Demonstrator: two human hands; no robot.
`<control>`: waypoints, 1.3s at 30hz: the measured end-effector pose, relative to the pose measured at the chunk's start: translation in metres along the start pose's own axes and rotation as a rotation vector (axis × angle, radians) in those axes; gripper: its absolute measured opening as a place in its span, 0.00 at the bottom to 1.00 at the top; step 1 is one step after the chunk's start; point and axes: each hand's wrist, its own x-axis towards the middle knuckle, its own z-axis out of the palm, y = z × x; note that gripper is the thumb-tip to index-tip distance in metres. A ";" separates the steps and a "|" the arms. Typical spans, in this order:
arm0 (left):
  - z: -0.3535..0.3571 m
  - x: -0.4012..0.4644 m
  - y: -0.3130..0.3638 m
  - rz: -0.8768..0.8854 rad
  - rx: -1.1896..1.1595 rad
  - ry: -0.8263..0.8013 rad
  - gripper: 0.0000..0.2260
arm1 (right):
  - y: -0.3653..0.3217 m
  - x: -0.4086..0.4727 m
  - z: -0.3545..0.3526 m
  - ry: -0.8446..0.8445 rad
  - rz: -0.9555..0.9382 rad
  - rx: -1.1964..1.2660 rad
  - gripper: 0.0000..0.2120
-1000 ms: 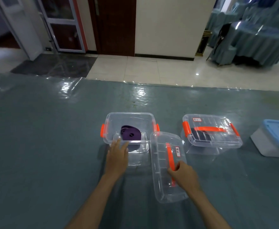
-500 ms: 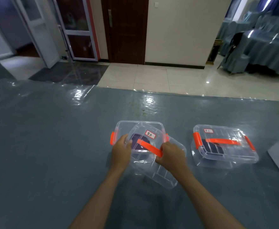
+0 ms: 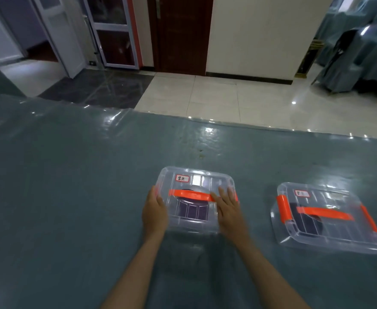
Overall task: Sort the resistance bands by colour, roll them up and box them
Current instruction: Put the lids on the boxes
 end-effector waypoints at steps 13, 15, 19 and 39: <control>0.006 0.010 -0.025 -0.293 -0.422 -0.022 0.19 | -0.021 -0.006 -0.008 0.260 0.874 0.833 0.27; 0.005 0.003 -0.016 -0.194 -0.346 0.093 0.18 | -0.027 -0.009 -0.013 0.330 0.811 0.744 0.11; 0.004 -0.004 -0.006 -0.070 -0.268 0.199 0.14 | -0.025 -0.011 -0.011 0.359 0.692 0.513 0.19; -0.017 0.003 0.009 0.101 0.082 -0.104 0.20 | -0.021 -0.008 -0.069 -0.006 0.501 0.349 0.08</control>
